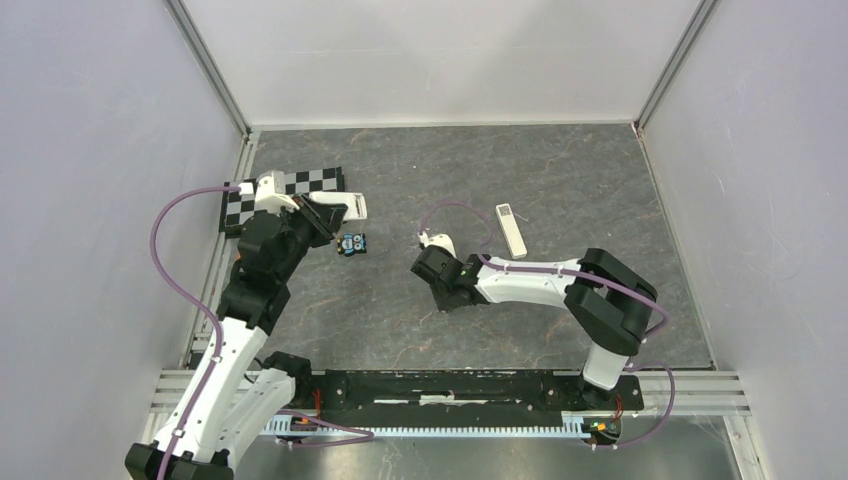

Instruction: Load the batteries into the remote control

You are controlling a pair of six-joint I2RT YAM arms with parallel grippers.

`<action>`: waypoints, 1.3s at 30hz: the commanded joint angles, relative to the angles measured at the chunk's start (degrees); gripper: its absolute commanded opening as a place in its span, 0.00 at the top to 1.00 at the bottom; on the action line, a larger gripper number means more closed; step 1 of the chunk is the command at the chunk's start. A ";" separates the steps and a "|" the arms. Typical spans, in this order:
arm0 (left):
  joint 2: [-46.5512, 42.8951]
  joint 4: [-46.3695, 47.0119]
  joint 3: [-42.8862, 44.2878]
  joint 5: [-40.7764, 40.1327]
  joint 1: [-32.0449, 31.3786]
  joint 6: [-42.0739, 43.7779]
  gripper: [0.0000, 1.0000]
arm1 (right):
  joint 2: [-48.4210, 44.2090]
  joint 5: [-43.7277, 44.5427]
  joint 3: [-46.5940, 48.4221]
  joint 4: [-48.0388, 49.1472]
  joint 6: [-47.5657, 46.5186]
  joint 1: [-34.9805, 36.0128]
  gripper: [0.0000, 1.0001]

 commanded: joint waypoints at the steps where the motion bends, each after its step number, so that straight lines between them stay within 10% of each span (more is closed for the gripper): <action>1: 0.30 4.08 -1.47 5.47 0.24 -2.51 0.98 | -3.49 3.97 -2.41 -0.81 -0.47 -0.29 1.00; 12: 15.59 25.27 -8.24 30.51 0.22 -18.42 0.98 | -22.08 -7.59 -7.69 9.41 1.66 -11.16 1.00; 26: 26.43 43.25 -13.93 33.91 -0.02 -33.59 0.98 | -19.37 -25.00 2.81 18.67 11.71 -15.61 1.00; 39: 26.99 45.49 -14.55 33.57 0.05 -33.63 0.98 | -15.31 -21.00 8.16 13.45 11.42 -15.76 0.96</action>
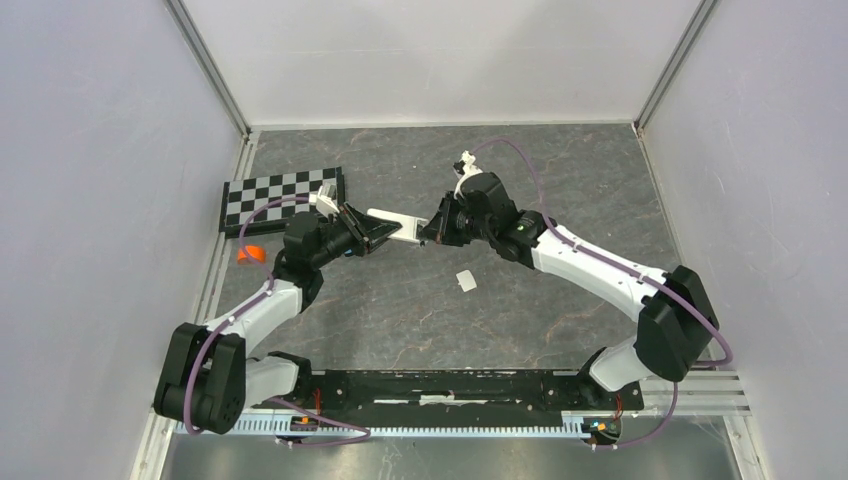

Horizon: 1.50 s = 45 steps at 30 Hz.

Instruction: Load the batteries into the remote control

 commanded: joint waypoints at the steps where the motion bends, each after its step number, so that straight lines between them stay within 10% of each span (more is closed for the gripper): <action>1: 0.68 4.34 0.33 1.79 0.00 -1.55 0.98 | 0.76 2.34 3.88 -0.42 -0.21 -0.17 0.95; 29: 0.00 5.14 -0.36 0.58 0.00 -2.62 0.98 | 4.07 1.29 5.97 -4.22 2.15 -0.96 0.76; 45: -2.78 -1.58 0.25 -2.76 0.07 2.45 0.98 | 0.62 1.19 3.56 -3.69 3.52 -1.49 0.86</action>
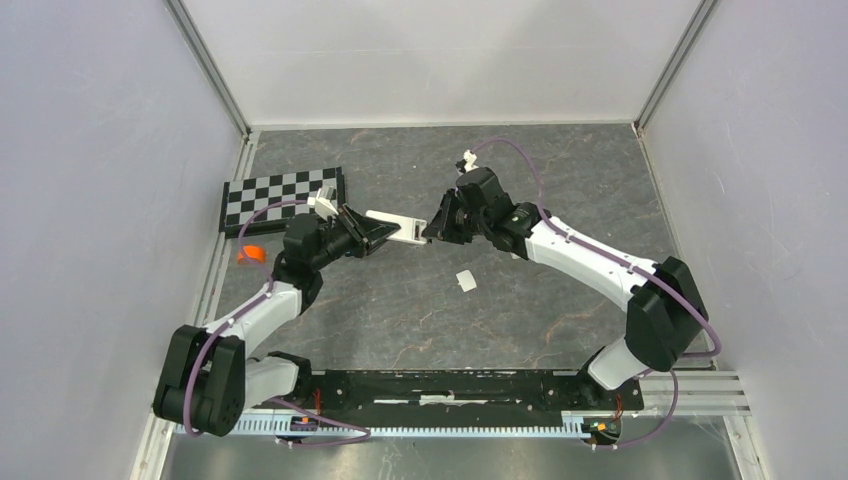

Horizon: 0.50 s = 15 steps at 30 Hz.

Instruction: Load the batteries into the remote control

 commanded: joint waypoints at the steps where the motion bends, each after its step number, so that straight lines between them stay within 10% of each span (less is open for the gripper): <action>1: -2.90 -1.77 1.03 -2.11 0.07 3.26 0.98 | -3.31 -0.33 -0.50 2.17 0.84 -0.24 0.85; 15: -3.29 -0.77 0.06 -1.99 0.07 3.17 0.98 | -0.66 -4.02 1.45 3.97 2.33 -0.22 0.77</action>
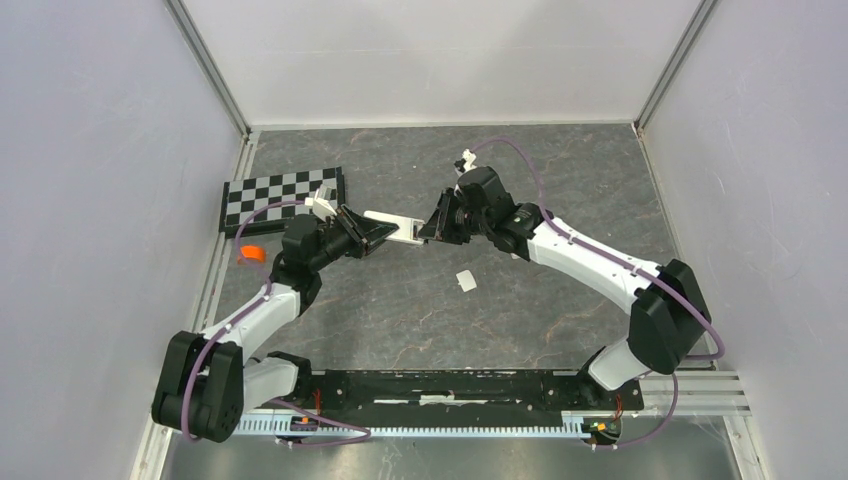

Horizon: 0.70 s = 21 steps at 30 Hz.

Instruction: Load the batteries into the remote control

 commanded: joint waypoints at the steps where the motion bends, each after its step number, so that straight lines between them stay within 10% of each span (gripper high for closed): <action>1: -1.31 2.16 0.04 -0.20 0.07 1.75 0.98 | 0.68 -1.30 1.76 3.05 1.36 -0.22 0.76; 15: -2.63 1.71 -0.20 -0.29 0.07 1.30 0.98 | 0.92 -0.24 1.78 2.95 1.38 -0.23 0.76; 21: -3.05 0.10 0.30 0.22 0.07 1.46 0.98 | -3.01 0.79 0.38 5.79 -1.29 -0.44 0.36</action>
